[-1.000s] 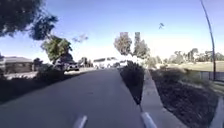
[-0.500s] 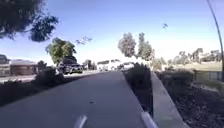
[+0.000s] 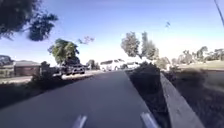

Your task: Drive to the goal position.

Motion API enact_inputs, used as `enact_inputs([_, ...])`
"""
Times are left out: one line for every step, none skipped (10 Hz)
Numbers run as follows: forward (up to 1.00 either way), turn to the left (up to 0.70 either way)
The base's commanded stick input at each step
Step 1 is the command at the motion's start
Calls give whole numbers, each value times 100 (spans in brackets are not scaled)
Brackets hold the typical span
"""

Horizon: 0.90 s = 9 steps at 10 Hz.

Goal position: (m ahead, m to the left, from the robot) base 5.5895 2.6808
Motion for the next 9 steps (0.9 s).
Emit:
enact_inputs([93, 0])
enact_inputs([93, 0])
enact_inputs([93, 0])
enact_inputs([93, 0])
enact_inputs([93, 0])
enact_inputs([93, 0])
enact_inputs([93, 0])
enact_inputs([93, 0])
enact_inputs([93, 0])
